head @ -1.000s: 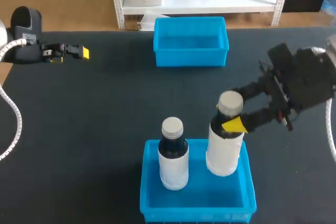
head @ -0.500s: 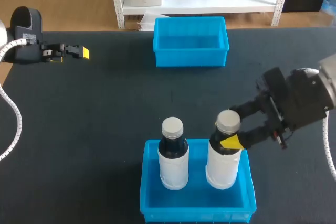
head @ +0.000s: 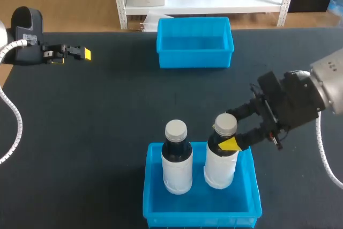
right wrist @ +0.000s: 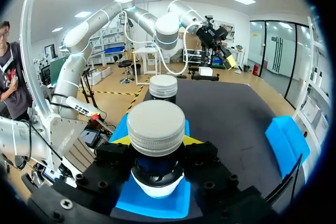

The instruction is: Pick up the bottle, and place it in the far bin if it is heavy, or in the near bin if it is light.

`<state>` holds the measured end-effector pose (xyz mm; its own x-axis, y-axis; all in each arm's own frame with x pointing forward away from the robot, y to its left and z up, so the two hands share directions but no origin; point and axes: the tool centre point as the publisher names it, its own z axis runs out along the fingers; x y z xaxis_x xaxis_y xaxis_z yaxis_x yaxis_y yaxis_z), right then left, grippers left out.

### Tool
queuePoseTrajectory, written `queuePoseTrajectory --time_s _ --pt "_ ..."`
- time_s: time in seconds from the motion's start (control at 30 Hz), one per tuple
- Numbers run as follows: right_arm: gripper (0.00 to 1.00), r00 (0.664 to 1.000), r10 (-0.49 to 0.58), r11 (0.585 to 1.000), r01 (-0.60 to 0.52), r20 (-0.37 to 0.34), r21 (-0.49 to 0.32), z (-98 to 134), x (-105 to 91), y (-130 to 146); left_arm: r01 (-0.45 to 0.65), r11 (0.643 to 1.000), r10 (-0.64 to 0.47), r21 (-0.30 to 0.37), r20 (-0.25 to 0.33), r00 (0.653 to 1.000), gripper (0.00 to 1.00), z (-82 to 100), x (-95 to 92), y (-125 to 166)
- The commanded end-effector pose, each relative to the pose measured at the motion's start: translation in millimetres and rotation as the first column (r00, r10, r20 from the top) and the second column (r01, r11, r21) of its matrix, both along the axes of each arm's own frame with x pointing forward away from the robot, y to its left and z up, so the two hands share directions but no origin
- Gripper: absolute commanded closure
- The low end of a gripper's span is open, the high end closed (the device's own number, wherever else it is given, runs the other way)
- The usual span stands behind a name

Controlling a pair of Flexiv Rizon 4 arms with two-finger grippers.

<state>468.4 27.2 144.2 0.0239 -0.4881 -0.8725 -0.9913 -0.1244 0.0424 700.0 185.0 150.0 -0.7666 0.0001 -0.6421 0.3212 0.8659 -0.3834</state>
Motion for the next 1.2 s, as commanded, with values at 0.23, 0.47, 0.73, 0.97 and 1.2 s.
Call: queuePoseTrajectory --time_s 0.23,0.47,0.73,0.97,1.2 --pt "1.0 1.0 0.007 1.0 -0.007 -0.001 -0.002 -4.3 2.5 2.7 0.0 1.0 0.0 0.0 0.0 1.0 0.0 0.0 0.0 0.0" --pt "1.0 1.0 0.005 1.0 -0.005 -0.009 0.001 -5.5 1.0 2.4 0.0 1.0 0.0 0.0 0.0 1.0 0.0 0.0 0.0 0.0" --pt "1.0 1.0 0.002 1.0 -0.002 -0.018 0.004 -8.4 -0.7 0.4 0.0 1.0 0.0 0.0 0.0 1.0 0.0 0.0 0.0 0.0" --pt "1.0 1.0 -0.001 1.0 0.001 -0.024 0.003 -11.7 -1.1 -1.5 0.0 1.0 0.0 0.0 0.0 1.0 0.0 0.0 0.0 0.0" --pt "1.0 1.0 0.004 1.0 -0.004 -0.028 0.006 -14.3 -1.5 -1.8 0.0 1.0 0.0 0.0 0.0 1.0 0.0 0.0 0.0 0.0"
